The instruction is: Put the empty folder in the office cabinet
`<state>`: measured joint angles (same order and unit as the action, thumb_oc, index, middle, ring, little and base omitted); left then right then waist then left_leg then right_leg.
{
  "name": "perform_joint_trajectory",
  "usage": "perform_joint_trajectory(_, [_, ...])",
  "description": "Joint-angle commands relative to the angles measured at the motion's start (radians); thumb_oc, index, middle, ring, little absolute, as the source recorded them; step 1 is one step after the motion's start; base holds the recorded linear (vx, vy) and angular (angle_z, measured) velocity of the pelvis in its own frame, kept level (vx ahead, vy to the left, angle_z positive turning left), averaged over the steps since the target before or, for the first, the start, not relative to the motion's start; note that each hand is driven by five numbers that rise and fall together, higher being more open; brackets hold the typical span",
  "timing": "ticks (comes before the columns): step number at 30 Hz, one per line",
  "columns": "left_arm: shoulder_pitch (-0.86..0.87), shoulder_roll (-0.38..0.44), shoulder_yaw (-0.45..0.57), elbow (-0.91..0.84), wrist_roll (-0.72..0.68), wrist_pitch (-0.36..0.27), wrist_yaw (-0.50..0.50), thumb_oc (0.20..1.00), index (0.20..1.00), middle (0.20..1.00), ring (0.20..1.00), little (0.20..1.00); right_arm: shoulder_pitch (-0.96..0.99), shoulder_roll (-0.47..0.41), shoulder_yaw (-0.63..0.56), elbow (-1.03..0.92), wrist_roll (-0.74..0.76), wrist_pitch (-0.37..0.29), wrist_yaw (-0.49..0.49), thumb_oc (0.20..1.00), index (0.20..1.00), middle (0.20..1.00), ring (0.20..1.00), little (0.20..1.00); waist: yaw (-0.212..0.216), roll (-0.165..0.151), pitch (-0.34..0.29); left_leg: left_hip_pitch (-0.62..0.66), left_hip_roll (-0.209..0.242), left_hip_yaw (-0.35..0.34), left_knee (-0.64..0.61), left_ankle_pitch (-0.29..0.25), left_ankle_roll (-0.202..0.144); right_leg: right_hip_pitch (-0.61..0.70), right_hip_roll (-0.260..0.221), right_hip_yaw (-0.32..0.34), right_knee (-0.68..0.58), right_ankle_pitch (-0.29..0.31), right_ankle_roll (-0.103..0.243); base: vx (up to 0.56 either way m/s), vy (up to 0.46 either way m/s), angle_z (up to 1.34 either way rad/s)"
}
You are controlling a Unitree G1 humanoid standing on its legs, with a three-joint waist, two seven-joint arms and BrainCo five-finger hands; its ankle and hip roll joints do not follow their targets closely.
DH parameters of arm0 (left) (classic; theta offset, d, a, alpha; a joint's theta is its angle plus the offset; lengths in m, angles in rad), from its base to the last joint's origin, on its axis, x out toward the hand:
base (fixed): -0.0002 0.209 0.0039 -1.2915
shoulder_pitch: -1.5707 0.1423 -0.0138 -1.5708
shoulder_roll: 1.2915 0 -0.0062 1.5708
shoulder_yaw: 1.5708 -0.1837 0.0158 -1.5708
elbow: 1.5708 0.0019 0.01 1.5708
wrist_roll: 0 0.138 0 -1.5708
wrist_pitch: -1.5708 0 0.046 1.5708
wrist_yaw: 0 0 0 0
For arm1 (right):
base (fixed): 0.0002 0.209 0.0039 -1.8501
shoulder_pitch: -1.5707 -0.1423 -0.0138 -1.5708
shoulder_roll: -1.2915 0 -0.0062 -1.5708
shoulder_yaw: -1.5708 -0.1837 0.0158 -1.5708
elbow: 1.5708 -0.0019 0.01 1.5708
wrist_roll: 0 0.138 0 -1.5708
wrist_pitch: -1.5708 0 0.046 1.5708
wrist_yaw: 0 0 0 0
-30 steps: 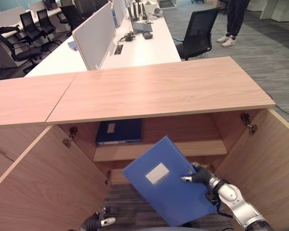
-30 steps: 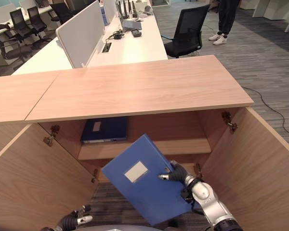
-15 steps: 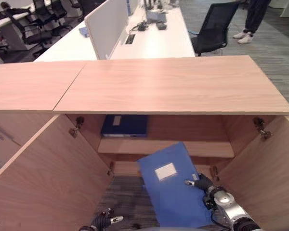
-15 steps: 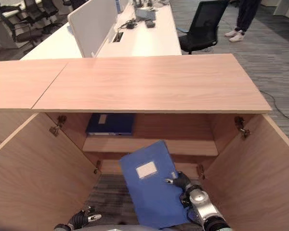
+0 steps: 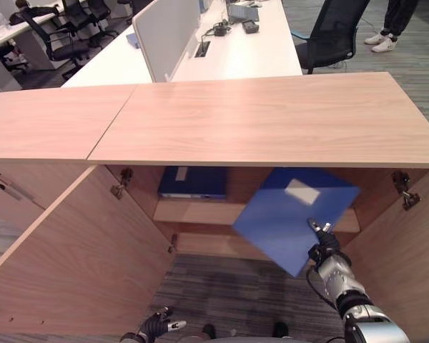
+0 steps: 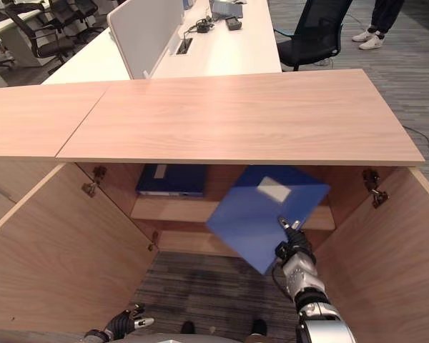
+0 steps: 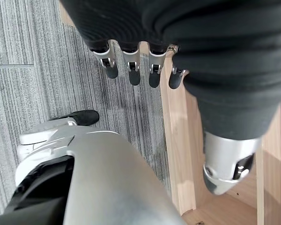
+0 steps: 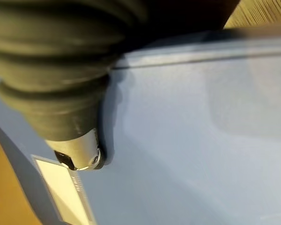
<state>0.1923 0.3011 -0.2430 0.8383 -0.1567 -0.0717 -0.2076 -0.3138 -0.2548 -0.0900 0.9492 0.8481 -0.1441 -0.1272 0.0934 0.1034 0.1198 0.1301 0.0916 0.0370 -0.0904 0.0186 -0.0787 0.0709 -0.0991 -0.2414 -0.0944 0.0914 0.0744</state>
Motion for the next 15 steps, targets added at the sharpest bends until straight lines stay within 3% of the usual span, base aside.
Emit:
perform_joint_trajectory(1, [-0.051,0.062,-0.048,-0.012,-0.062,-0.016,0.024,1.0,1.0,1.0,1.0,1.0,-0.14,0.038,-0.037,0.022,0.158,-0.096,-0.015,0.2,0.2,0.2,0.2,0.2,0.017,-0.037,0.017,-0.03,-0.038,-0.036,0.003,-0.04,0.001,0.07,-0.049,0.024,0.072,-0.159,0.07,0.0,0.0,0.0])
perform_joint_trajectory(5, [-0.064,0.062,-0.062,-0.021,-0.098,-0.011,0.046,1.0,1.0,1.0,1.0,1.0,-0.232,0.048,-0.094,0.035,0.282,-0.146,-0.06,0.2,0.2,0.2,0.2,0.2,0.024,-0.017,0.03,-0.041,-0.044,-0.043,0.003,-0.038,0.002,0.053,-0.055,0.025,0.083,-0.163,0.072,-0.01,0.01,0.0])
perform_joint_trajectory(10, [-0.088,0.068,-0.104,-0.039,-0.108,-0.016,0.063,1.0,1.0,1.0,1.0,1.0,-0.36,0.033,-0.153,0.038,0.389,-0.203,-0.115,0.2,0.2,0.2,0.2,0.2,0.037,0.032,0.056,-0.062,-0.056,-0.046,0.004,-0.029,0.003,0.016,-0.069,0.024,0.103,-0.163,0.077,-0.05,0.059,0.02])
perform_joint_trajectory(15, [-0.119,0.073,-0.173,-0.084,-0.13,-0.028,0.064,1.0,1.0,1.0,1.0,1.0,-0.53,-0.037,-0.167,0.077,0.423,-0.216,-0.157,0.2,0.2,0.2,0.2,0.2,0.055,0.102,0.092,-0.111,-0.077,-0.047,0.008,-0.01,0.005,-0.052,-0.09,0.033,0.132,-0.157,0.084,-0.08,0.087,0.02])
